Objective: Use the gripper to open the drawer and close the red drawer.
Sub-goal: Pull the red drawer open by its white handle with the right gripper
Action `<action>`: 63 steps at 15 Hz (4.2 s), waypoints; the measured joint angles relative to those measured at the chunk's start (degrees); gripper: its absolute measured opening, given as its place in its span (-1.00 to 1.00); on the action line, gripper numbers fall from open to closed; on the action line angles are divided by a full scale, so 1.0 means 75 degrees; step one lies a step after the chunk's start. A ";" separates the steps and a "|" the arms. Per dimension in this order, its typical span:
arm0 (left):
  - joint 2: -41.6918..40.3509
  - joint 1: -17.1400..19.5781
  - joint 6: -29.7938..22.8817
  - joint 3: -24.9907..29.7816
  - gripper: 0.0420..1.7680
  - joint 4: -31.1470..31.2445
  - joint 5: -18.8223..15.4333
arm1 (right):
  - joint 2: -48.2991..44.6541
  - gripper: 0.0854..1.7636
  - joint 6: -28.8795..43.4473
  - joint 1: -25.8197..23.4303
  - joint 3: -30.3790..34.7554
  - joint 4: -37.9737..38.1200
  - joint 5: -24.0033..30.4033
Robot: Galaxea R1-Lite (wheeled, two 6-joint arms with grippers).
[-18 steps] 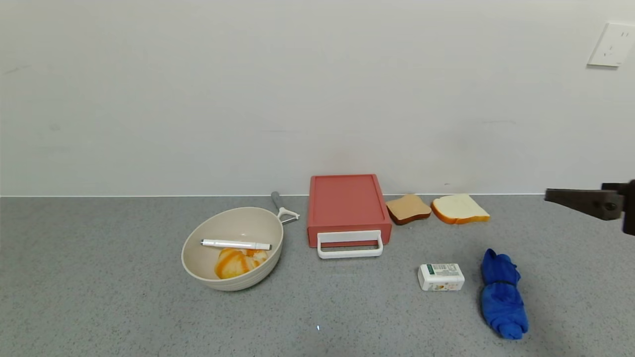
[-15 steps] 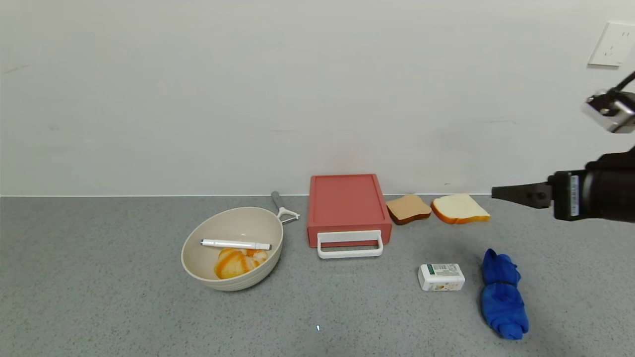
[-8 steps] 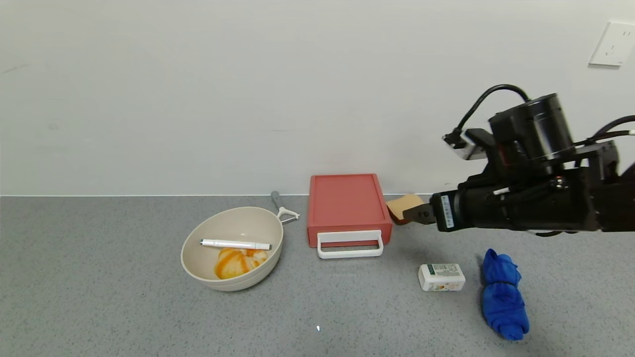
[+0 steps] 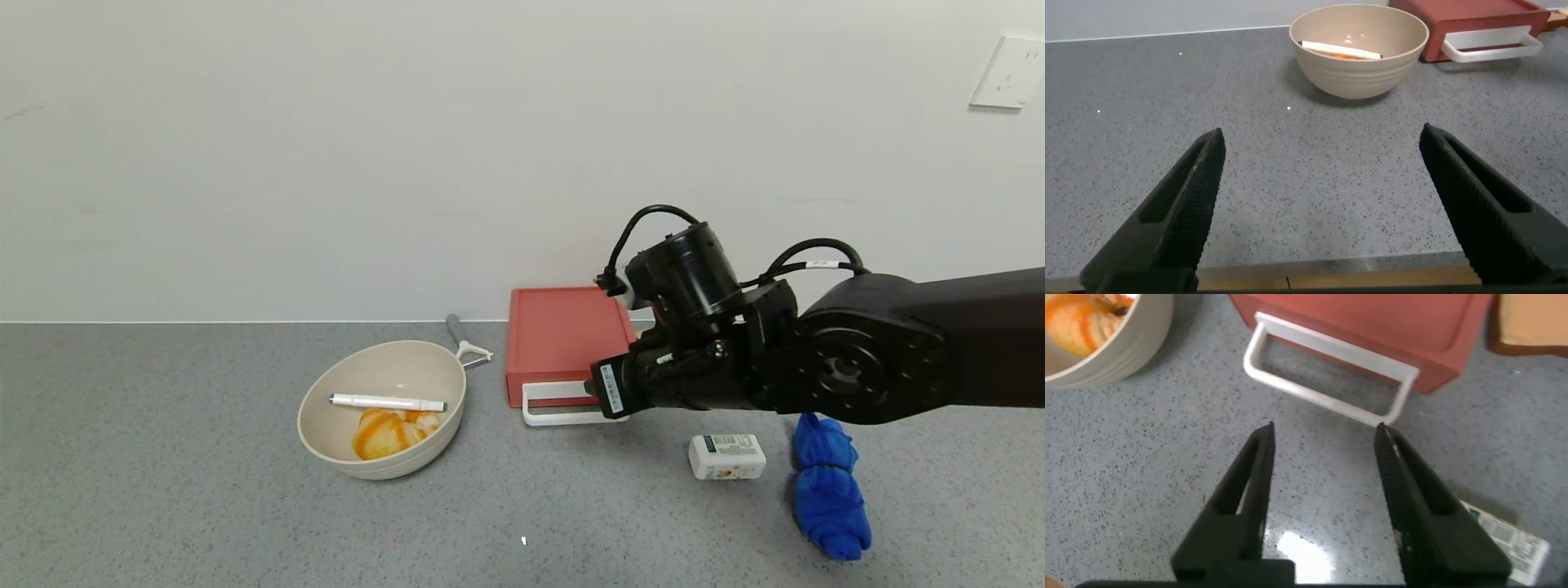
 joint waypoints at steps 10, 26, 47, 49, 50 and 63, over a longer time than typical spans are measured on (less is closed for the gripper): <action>0.0003 0.0000 0.0000 0.0000 0.94 0.0000 0.0008 | 0.0857 -0.96 -0.4067 -0.0466 -0.0639 0.0258 0.2526; 0.0000 0.0000 -0.0003 0.0000 0.94 0.0000 0.0005 | 0.3235 -0.96 -0.5515 -0.1291 -0.3859 0.1239 0.5726; 0.0000 0.0000 0.0000 0.0000 0.94 0.0000 0.0003 | 0.3786 -0.96 -0.5491 -0.1832 -0.3932 0.1191 0.5627; 0.0000 0.0000 0.0000 0.0000 0.94 0.0000 0.0000 | 0.3812 -0.96 -0.5479 -0.1838 -0.3925 0.1195 0.5627; 0.0000 0.0000 0.0000 0.0000 0.94 -0.0003 0.0003 | 0.3833 -0.96 -0.5474 -0.1838 -0.3922 0.1201 0.5627; 0.0000 0.0000 0.0000 0.0000 0.94 0.0000 0.0003 | 0.3875 -0.96 -0.5448 -0.1640 -0.3555 0.1250 0.5632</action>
